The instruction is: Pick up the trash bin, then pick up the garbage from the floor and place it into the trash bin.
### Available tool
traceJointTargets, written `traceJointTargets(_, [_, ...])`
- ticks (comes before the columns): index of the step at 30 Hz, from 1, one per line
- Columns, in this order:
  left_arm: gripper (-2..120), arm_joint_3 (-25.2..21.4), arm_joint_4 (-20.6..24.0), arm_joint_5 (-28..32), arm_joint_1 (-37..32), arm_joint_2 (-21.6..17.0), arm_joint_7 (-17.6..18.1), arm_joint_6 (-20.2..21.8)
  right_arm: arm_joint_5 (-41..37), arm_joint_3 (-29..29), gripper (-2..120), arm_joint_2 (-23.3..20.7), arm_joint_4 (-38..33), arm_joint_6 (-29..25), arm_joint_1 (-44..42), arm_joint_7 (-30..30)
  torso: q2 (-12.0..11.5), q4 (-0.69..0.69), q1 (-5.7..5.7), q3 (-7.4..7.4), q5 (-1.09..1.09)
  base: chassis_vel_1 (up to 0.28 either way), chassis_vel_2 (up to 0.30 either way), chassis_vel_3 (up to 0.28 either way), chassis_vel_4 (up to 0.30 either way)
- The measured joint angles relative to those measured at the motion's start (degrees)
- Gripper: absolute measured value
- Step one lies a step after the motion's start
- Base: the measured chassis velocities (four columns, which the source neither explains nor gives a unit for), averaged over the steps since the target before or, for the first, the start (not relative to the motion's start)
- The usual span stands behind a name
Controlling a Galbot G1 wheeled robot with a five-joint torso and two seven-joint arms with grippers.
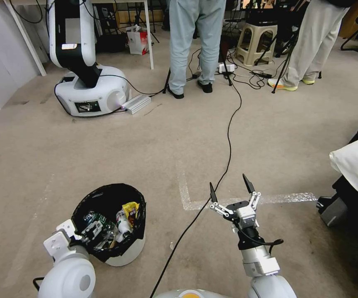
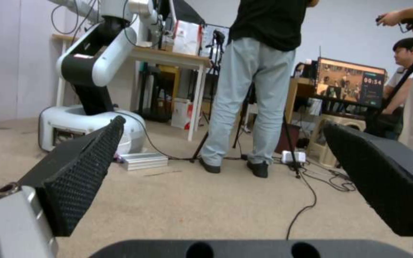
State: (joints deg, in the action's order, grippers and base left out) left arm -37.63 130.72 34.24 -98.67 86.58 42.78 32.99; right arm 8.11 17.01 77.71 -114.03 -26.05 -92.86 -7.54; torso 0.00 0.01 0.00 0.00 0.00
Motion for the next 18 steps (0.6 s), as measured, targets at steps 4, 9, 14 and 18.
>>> traceJointTargets(4, [98,1.0,2.4,-3.4,-2.4,0.2,-0.4,-1.5,0.0,-0.2,100,0.1,0.0,0.0,0.0,0.1,0.0,0.0,0.0,0.0,0.0,0.0,0.0,0.0,0.0])
traceJointTargets(9, [98,4.6,6.4,-10.1,-6.0,0.5,-2.6,-3.6,0.1,-0.3,100,0.4,-0.1,-0.1,-0.4,0.1,0.0,-0.01,0.0,0.0,0.0,0.0,0.0,0.0,0.0])
traceJointTargets(14, [98,8.4,9.9,-22.5,-11.5,0.6,-17.7,-12.3,0.5,-0.4,100,0.7,-0.4,-0.4,-0.8,0.0,0.0,0.0,0.0,0.0,0.02,0.0,0.0,0.0,0.0])
traceJointTargets(18, [98,9.2,9.2,-29.2,-13.7,0.1,-28.7,-20.4,0.9,-0.5,100,1.1,-0.5,-0.7,-1.1,-0.2,0.0,0.0,0.0,0.0,0.01,0.0,0.0,0.0,0.0])
